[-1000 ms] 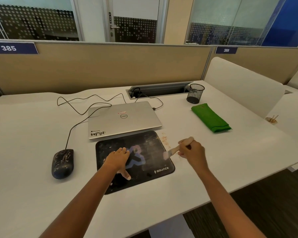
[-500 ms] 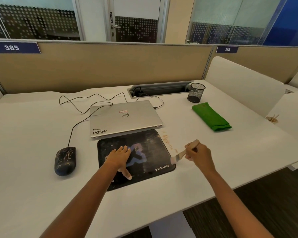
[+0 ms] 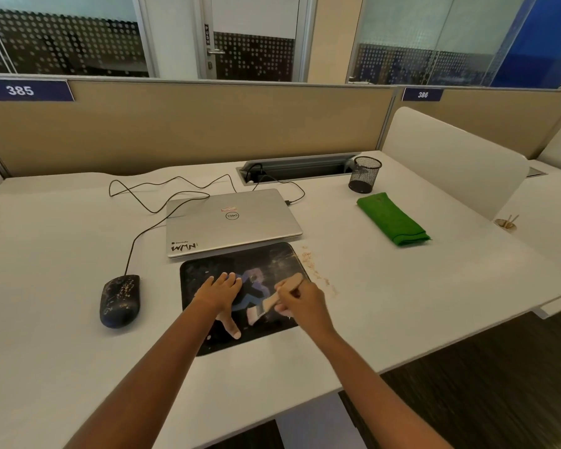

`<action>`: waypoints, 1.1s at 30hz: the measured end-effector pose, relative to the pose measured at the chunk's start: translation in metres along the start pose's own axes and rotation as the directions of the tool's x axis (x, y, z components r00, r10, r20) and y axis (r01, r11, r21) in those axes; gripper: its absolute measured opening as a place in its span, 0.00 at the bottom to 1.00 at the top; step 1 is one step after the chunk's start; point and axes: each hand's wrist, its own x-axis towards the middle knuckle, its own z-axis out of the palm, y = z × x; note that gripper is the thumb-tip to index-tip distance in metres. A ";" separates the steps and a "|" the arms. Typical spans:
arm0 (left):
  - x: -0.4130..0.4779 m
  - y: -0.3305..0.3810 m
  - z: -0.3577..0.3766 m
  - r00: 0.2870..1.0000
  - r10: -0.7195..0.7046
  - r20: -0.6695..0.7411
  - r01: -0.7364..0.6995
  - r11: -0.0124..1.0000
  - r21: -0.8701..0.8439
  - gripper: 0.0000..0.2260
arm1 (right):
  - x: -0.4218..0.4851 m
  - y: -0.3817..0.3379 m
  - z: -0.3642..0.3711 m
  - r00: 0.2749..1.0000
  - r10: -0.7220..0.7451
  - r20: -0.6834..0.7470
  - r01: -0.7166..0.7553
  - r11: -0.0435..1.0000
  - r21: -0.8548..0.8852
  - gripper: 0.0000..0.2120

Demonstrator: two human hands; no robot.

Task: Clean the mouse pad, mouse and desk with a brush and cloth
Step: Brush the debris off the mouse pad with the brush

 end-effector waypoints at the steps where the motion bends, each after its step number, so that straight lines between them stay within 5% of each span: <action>1: 0.000 0.000 0.000 1.000 0.000 0.001 0.000 1.000 -0.003 0.52 | -0.001 0.001 0.002 1.000 -0.008 0.001 0.008 1.000 -0.013 0.09; 16: -0.008 0.002 -0.004 1.000 -0.003 -0.020 0.003 1.000 -0.003 0.51 | 0.016 0.021 -0.083 0.952 -0.073 -0.298 0.002 0.972 -0.234 0.07; 26: -0.007 0.001 -0.001 1.000 -0.012 -0.024 0.012 1.000 0.007 0.51 | 0.000 -0.004 0.007 1.000 -0.003 -0.026 0.003 1.000 0.011 0.09; 33: -0.008 0.001 -0.002 1.000 -0.009 -0.025 0.009 1.000 0.012 0.52 | 0.003 0.020 -0.025 0.994 0.108 -0.021 -0.108 0.994 0.023 0.08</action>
